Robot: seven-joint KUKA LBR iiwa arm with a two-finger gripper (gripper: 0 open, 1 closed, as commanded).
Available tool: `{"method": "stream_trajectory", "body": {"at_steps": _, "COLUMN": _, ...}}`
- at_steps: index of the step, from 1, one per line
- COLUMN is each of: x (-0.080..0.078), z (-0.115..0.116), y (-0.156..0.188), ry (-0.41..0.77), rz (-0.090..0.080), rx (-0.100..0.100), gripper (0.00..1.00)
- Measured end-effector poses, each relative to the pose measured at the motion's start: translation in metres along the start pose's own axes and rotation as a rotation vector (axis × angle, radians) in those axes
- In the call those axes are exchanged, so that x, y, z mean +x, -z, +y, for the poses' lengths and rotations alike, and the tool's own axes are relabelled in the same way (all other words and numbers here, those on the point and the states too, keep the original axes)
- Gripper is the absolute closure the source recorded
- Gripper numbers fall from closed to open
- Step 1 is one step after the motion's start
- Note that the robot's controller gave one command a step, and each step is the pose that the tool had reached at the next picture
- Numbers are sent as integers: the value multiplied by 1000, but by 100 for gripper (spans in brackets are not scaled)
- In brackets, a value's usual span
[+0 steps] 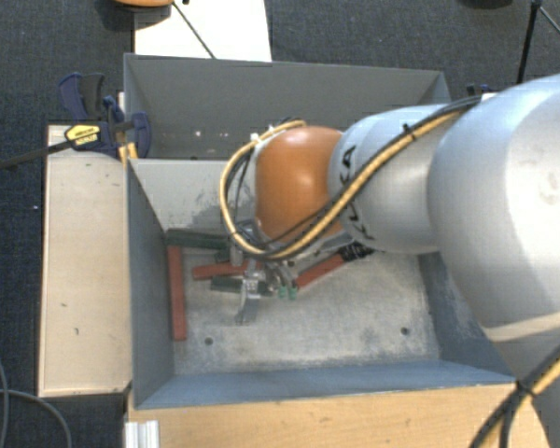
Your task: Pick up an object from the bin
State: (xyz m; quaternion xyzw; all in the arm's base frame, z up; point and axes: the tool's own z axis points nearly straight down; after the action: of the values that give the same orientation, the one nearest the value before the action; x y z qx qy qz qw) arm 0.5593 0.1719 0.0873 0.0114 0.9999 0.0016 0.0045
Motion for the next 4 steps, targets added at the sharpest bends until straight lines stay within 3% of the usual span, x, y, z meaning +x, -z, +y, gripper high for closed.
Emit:
{"method": "stream_trajectory", "body": {"at_steps": 1, "x": -12, "z": -16, "y": -12, "ry": -109, "rz": 9, "rx": 3, "gripper": 0}}
{"method": "stream_trajectory", "body": {"at_steps": 2, "x": -1, "z": -15, "y": 15, "ry": -230, "rz": 7, "rx": 3, "gripper": 0}}
{"method": "stream_trajectory", "body": {"at_steps": 3, "x": -1, "z": -6, "y": -7, "ry": -66, "rz": 7, "rx": 3, "gripper": 0}}
{"method": "stream_trajectory", "body": {"at_steps": 4, "x": 6, "z": -14, "y": -17, "ry": -325, "rz": 11, "rx": 6, "gripper": 100}}
